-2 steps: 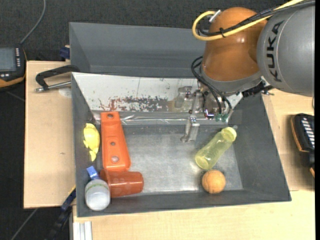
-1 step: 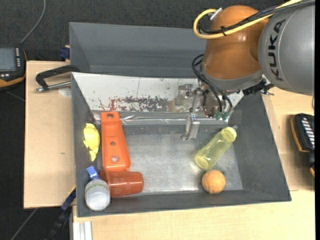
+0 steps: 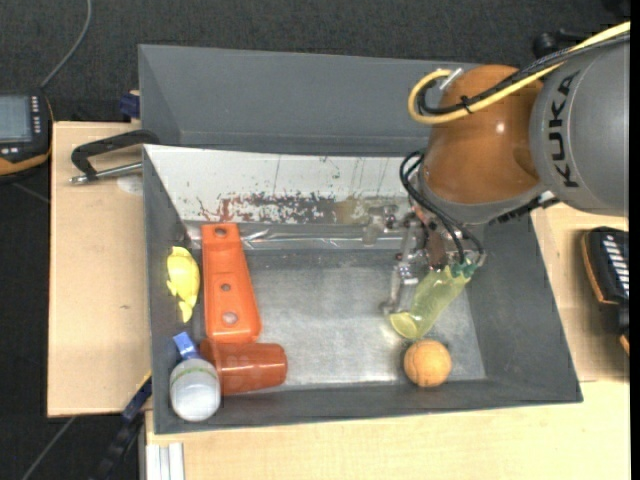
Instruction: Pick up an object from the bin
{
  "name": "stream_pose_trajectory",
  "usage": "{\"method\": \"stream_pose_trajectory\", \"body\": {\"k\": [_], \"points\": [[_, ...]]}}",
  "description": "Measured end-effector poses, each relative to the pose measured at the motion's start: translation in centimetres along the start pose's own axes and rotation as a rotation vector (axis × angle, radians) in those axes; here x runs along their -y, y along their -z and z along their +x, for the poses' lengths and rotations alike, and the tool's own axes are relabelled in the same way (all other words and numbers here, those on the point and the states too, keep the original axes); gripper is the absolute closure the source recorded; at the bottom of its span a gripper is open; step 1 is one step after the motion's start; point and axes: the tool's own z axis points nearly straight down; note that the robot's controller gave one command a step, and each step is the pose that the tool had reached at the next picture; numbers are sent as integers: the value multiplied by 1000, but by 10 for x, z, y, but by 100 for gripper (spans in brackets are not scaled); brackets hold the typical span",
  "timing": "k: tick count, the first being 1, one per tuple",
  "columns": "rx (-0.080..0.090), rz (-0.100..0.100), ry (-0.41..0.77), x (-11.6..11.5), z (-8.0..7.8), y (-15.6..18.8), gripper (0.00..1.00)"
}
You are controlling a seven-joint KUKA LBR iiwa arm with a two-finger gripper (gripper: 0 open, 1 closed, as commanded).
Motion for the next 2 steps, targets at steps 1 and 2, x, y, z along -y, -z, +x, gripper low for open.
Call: {"method": "stream_pose_trajectory", "body": {"k": [1,2], "points": [[-4,0,-107,21,12,-30,0],[-1,-1,-177,47,16,-3,0]]}}
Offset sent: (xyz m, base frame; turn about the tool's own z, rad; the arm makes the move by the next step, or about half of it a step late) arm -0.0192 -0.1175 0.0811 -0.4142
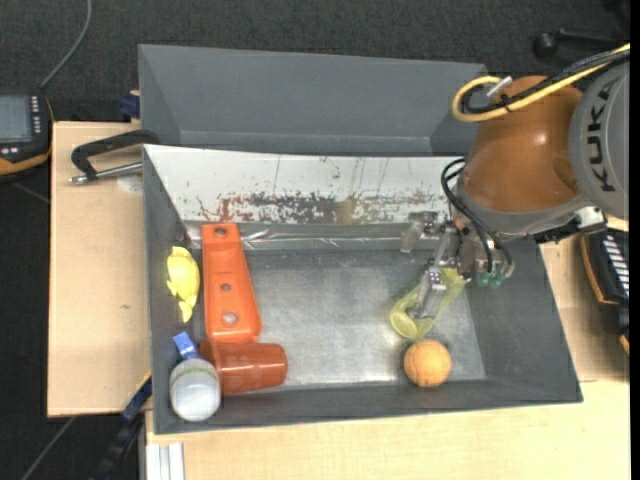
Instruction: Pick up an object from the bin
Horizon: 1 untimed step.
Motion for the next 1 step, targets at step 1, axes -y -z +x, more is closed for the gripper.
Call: {"method": "stream_pose_trajectory", "body": {"k": [1], "points": [[9,2,333,22,12,-35,0]]}}
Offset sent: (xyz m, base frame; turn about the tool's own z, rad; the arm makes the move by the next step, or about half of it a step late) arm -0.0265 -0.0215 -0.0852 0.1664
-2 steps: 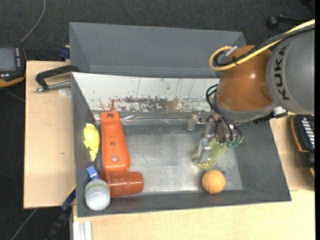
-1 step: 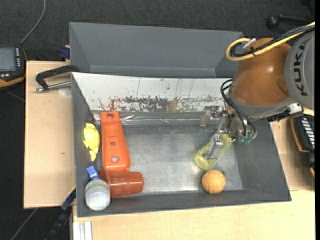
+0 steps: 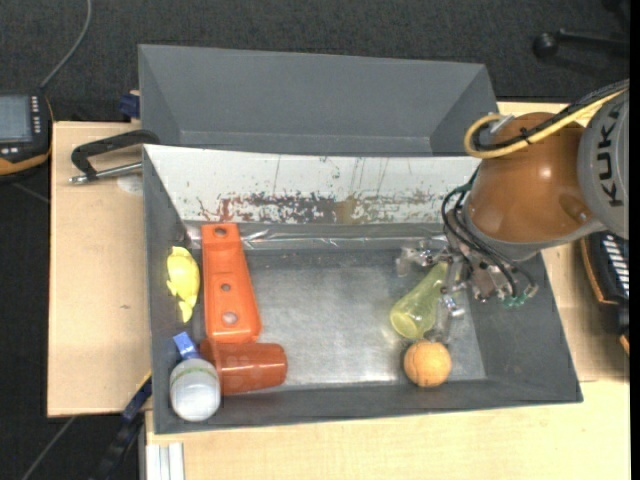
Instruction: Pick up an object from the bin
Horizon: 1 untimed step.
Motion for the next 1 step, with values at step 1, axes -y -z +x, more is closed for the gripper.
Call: {"method": "stream_pose_trajectory", "body": {"k": [1], "points": [[-10,-5,150,1,8,-31,0]]}}
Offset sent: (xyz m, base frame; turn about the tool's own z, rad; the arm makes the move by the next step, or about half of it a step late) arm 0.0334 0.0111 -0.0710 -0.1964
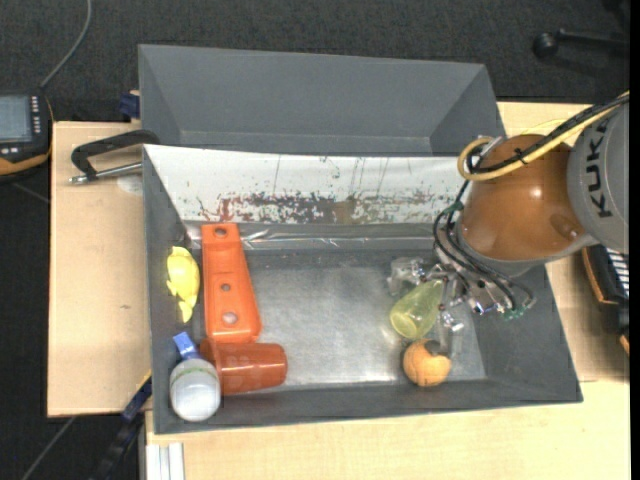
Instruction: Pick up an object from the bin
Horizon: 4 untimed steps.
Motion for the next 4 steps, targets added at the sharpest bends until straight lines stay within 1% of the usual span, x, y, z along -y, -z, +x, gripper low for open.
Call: {"method": "stream_pose_trajectory", "body": {"k": [1,2,3,4], "points": [[12,3,-250,1,-17,-12,0],[12,3,-33,9,-28,-23,0],[36,16,168,24,0,-31,100],[36,16,168,24,0,-31,100]]}}
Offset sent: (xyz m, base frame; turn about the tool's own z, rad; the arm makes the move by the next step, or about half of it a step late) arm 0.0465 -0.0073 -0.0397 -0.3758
